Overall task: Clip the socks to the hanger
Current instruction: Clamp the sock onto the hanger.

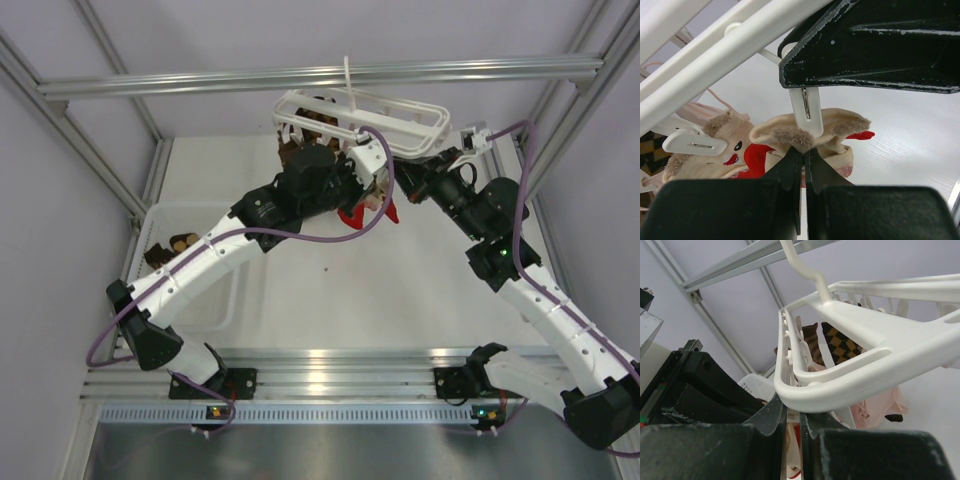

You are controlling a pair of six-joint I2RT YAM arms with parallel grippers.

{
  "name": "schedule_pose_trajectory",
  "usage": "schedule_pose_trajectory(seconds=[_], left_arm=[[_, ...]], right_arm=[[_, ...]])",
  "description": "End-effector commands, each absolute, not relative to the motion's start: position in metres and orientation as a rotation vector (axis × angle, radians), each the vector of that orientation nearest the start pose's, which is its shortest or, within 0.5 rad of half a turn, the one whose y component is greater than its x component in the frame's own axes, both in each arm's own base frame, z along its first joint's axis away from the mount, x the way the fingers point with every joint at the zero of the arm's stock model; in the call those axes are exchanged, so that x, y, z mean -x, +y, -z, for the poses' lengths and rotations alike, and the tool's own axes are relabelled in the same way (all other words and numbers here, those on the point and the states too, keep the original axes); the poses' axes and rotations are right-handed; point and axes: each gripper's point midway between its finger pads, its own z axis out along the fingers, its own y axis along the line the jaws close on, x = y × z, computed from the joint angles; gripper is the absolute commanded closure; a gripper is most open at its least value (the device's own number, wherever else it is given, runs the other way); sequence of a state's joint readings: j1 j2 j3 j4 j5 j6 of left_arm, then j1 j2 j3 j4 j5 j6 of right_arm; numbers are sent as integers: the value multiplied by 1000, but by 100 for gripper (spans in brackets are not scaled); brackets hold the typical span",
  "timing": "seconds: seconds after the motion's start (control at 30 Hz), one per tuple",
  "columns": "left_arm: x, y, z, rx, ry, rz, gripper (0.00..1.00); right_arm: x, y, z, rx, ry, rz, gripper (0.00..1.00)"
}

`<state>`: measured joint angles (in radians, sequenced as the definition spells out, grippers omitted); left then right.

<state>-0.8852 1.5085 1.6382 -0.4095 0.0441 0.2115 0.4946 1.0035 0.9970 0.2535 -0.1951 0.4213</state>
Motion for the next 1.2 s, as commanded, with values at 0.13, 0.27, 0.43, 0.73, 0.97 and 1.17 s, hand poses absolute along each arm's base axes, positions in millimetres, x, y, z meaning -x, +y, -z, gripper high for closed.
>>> schedule_pose_trajectory(seconds=[0.13, 0.27, 0.43, 0.73, 0.97, 1.17], left_arm=[[-292, -364, -412, -931, 1459, 568, 100], [-294, -366, -420, -914, 1446, 577, 100], [-294, -367, -435, -894, 1420, 590, 100], [-293, -369, -425, -916, 1434, 588, 100], [-289, -366, -408, -924, 1481, 601, 100], [-286, -360, -396, -919, 1523, 594, 100]], right_arm=[[-297, 216, -425, 254, 1360, -868, 100], [-296, 215, -424, 262, 1357, -860, 100], [-295, 217, -422, 278, 1363, -861, 100], [-290, 218, -430, 282, 1347, -885, 68], [-285, 214, -434, 284, 1339, -879, 50], [-281, 210, -436, 280, 1343, -871, 29]])
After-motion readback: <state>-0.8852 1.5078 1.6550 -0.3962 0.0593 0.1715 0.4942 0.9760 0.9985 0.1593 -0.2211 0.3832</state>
